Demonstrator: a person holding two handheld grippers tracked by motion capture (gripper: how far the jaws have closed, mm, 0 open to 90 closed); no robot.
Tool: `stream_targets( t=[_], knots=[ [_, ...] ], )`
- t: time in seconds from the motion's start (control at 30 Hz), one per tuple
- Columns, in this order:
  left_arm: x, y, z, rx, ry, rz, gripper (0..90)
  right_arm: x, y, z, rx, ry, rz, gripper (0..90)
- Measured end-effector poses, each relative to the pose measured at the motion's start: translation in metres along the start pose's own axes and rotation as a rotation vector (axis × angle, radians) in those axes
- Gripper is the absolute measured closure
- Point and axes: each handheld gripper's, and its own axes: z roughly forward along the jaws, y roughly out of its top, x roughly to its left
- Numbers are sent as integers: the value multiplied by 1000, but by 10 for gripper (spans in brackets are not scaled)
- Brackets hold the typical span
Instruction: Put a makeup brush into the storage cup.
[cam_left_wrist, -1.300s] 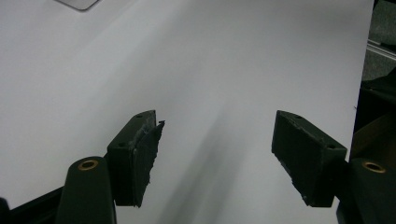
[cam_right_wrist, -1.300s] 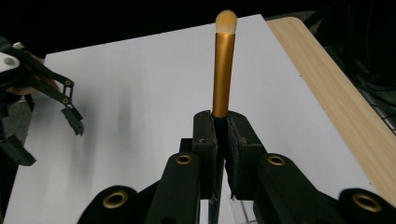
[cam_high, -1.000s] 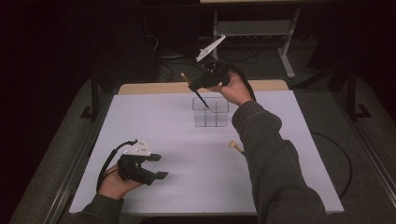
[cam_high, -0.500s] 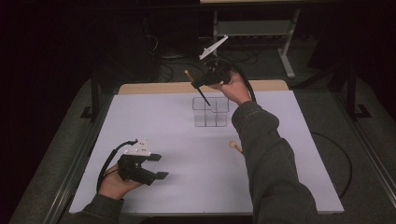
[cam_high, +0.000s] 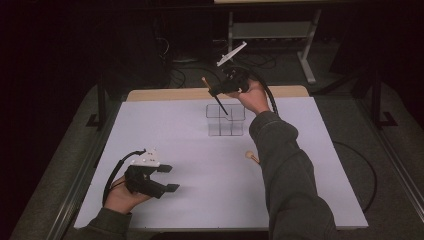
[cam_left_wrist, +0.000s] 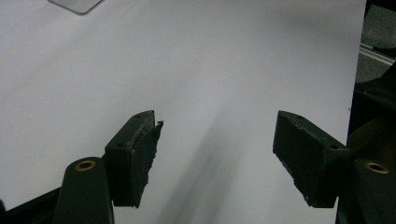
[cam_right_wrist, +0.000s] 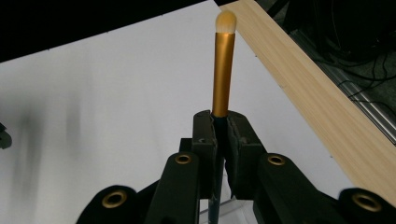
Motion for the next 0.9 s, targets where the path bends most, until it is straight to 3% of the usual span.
stream_targets(
  t=[0.9],
  knots=[
    [1, 1, 2, 7, -5, 3, 291, -4, -27, 7, -31, -15, 55, 820]
  ],
)
